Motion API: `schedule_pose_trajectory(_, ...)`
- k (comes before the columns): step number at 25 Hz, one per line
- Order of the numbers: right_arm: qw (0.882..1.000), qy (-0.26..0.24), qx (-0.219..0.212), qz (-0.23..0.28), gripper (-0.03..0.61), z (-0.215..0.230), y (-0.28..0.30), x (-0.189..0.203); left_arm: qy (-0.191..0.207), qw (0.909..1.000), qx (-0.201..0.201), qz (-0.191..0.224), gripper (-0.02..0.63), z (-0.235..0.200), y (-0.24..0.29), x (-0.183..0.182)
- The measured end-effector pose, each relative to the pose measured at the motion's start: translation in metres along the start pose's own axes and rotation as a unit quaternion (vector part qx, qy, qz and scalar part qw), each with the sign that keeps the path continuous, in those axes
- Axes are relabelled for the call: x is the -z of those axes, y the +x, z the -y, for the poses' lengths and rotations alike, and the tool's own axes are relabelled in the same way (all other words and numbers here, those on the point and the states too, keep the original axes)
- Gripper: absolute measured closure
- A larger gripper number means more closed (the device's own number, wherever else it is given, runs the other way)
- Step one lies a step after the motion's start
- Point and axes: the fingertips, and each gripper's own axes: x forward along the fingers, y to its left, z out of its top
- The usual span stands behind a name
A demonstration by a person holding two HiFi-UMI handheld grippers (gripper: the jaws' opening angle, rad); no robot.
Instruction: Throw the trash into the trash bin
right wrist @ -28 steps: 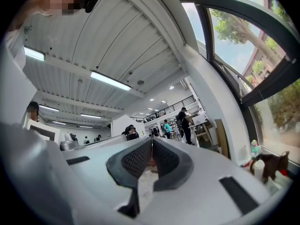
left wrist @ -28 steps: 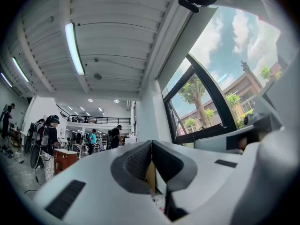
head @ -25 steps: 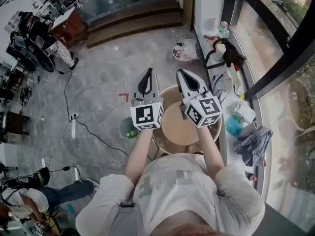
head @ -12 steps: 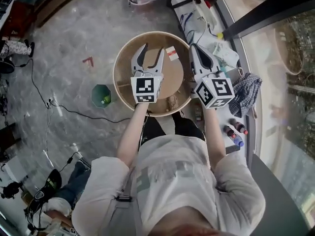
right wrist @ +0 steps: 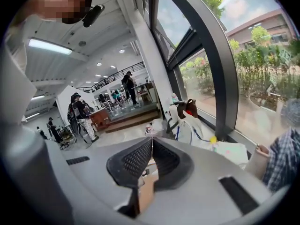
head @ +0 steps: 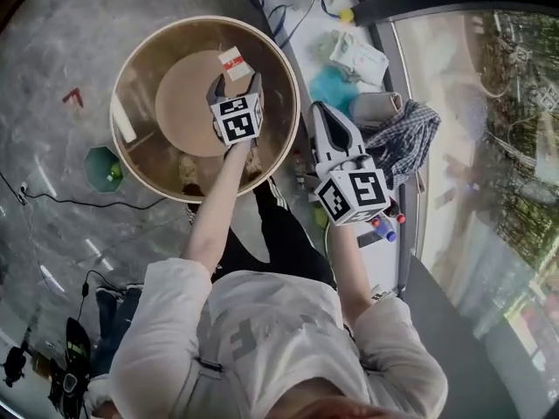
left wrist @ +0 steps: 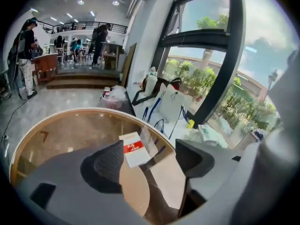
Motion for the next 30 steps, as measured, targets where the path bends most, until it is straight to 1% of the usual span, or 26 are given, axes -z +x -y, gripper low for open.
schedule_pose_trajectory(2,1.0,0.004,0.008,-0.019,0.563,0.012,-0.006,0.018,-0.01,0.9989,-0.039,-0.022,0.276,-0.002,0.025,0.025)
schedule_pose_trajectory(5,0.999,0.009,0.011,-0.039,0.563,0.023,-0.001,0.042,-0.035,0.9936,-0.103,-0.03,0.258,-0.022,0.053,0.035)
schedule_pose_trajectory(7,0.999,0.003,0.011,-0.045,0.563,0.027,-0.001,0.047,-0.056,0.9901,-0.122,-0.039,0.256,-0.029,0.064,0.041)
schedule_pose_trajectory(10,0.998,-0.005,0.015,-0.053,0.563,0.034,-0.007,0.049,-0.086,0.9839,-0.141,-0.067,0.256,-0.032,0.07,0.057)
schedule_pose_trajectory(12,0.998,-0.003,0.014,-0.054,0.563,0.036,-0.007,0.049,-0.089,0.9796,-0.159,-0.084,0.258,-0.037,0.071,0.064)
schedule_pose_trajectory(14,0.999,-0.002,0.012,-0.053,0.563,0.036,-0.007,0.048,-0.075,0.9778,-0.175,-0.088,0.258,-0.04,0.068,0.061)
schedule_pose_trajectory(17,0.998,-0.003,0.013,-0.056,0.563,0.031,-0.007,0.047,-0.061,0.978,-0.177,-0.09,0.282,-0.042,0.064,0.061)
schedule_pose_trajectory(18,0.998,-0.003,0.014,-0.058,0.563,0.029,-0.008,0.047,-0.059,0.9782,-0.176,-0.093,0.321,-0.044,0.063,0.06)
schedule_pose_trajectory(19,0.998,-0.004,0.014,-0.06,0.563,0.027,-0.008,0.047,-0.056,0.9787,-0.173,-0.096,0.336,-0.044,0.062,0.06)
schedule_pose_trajectory(22,0.998,-0.005,0.01,-0.06,0.563,0.024,-0.009,0.048,-0.05,0.9803,-0.161,-0.102,0.341,-0.046,0.063,0.06)
schedule_pose_trajectory(24,0.998,-0.005,0.005,-0.06,0.563,0.021,-0.013,0.047,-0.048,0.9817,-0.159,-0.092,0.341,-0.046,0.057,0.055)
schedule_pose_trajectory(26,0.998,-0.008,0.0,-0.055,0.563,0.015,-0.016,0.039,-0.038,0.9842,-0.158,-0.072,0.342,-0.046,0.046,0.039)
schedule_pose_trajectory(27,0.999,-0.012,-0.004,-0.05,0.563,0.011,-0.016,0.032,-0.032,0.9855,-0.156,-0.058,0.342,-0.046,0.04,0.026)
schedule_pose_trajectory(30,0.999,-0.024,-0.017,-0.02,0.563,-0.008,-0.005,0.0,-0.02,0.9888,-0.148,-0.003,0.342,-0.049,0.013,-0.032)
